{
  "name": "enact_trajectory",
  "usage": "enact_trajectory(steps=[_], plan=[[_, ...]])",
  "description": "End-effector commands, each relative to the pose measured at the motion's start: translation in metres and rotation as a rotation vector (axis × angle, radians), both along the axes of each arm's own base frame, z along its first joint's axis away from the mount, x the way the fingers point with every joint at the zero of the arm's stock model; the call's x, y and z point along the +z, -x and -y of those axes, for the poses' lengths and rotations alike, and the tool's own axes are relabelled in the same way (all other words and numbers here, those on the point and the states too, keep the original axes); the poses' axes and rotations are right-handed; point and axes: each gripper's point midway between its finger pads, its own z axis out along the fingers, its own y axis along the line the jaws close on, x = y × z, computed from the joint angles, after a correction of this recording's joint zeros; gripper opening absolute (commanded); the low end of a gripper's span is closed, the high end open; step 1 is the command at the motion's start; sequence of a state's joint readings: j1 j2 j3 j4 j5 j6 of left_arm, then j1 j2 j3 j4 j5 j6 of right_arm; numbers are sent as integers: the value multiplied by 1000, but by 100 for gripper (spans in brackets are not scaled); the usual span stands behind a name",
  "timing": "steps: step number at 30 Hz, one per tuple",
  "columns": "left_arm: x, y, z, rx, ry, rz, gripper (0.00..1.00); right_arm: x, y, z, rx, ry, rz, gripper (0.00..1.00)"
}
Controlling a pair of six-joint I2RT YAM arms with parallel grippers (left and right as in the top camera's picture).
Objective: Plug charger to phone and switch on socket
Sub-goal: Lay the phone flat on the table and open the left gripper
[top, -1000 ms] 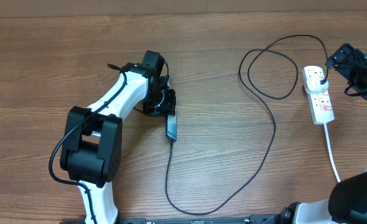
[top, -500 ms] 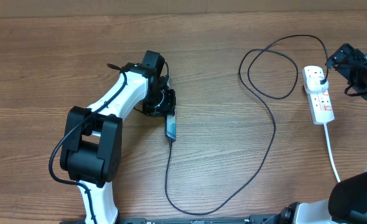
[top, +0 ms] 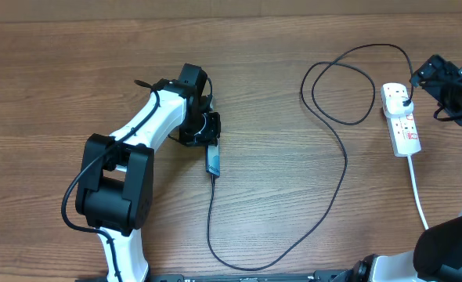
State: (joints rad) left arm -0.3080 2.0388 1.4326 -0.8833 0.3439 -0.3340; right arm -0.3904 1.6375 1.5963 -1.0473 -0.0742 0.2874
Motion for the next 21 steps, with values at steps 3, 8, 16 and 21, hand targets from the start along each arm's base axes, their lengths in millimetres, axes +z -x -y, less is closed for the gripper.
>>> enact_trajectory(steps=[3,8,16,21], plan=[[0,2,4,-19,10,-1,24,15,0,1,1,19,37,100],[0,2,4,-19,10,-1,33,19,1,0,1,23,45,100],[0,2,4,-19,10,-1,57,24,3,0,1,29,59,100],[0,2,4,-19,9,-1,55,26,4,-1,1,31,63,100]])
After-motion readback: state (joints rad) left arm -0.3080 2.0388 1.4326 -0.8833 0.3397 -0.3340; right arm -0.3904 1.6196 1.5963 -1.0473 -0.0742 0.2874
